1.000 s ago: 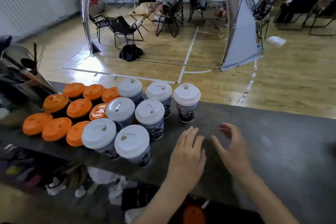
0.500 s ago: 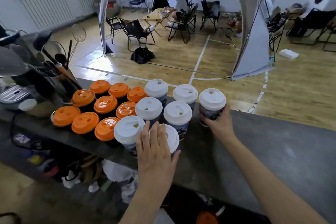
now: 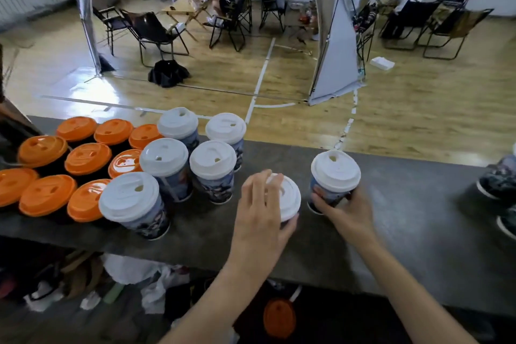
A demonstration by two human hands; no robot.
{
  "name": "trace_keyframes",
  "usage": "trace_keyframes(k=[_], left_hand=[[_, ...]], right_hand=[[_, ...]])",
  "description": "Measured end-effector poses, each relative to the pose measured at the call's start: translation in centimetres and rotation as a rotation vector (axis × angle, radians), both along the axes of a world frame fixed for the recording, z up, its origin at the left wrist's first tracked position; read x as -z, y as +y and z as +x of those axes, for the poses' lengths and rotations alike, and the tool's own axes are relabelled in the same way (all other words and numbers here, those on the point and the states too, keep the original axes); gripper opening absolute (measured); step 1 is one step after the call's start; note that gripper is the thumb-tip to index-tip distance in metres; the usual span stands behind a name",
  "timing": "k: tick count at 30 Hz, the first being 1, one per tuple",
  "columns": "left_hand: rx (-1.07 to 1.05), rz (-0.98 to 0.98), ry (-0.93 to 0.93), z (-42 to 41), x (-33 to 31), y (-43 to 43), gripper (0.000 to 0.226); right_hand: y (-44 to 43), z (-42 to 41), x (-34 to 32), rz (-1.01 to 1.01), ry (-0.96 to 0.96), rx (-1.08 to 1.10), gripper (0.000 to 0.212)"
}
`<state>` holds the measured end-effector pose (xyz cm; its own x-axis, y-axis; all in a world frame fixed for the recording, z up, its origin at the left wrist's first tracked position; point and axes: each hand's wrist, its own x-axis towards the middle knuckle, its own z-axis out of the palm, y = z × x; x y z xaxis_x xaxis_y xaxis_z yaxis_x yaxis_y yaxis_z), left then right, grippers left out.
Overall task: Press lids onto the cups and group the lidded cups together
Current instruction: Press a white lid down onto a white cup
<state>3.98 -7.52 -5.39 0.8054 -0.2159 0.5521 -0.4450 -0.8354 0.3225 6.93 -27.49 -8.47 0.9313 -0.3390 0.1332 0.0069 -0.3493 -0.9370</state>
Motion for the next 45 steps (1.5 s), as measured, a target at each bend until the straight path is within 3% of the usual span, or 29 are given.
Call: trace_keyframes(k=[10,15,19,22,26,35,41,45], left_hand=[[0.143,-0.16,0.096,7.3,0.6,-6.2,0.068],[0.074,0.031,0.008,6.6,-0.5,-5.8,0.087],[0.366,-0.133,-0.189,3.4,-3.5,-7.6,0.057],[0.605,-0.213,0.057,1.5,-4.2,-10.3,0.059],[0.656,-0.252,0.522,2.1,-3.0,-13.7,0.086],[0.509,-0.717,0.56,1.7,0.5,-15.5,0.067],[0.38,-0.81,0.473,0.0,0.5,-16.9,0.067],[0.576,-0.778,0.787,1.6,0.0,-15.7,0.069]], right_hand=[[-6.4,-6.8,1.8,-0.029,-0.002,0.135,0.079],[-6.4,-7.2,3.4,0.035,0.014,0.107,0.07],[-6.5,-7.2,3.5,0.035,-0.005,0.079,0.075],[-6.5,-7.1,3.1,0.029,-0.029,0.027,0.081],[-6.5,-7.0,2.8,-0.005,-0.068,-0.018,0.088],[-6.0,-7.0,2.8,-0.059,-0.04,0.035,0.089],[-5.3,-7.2,1.6,-0.076,-0.046,0.075,0.078],[-6.3,-7.5,2.1,-0.019,0.021,0.108,0.082]])
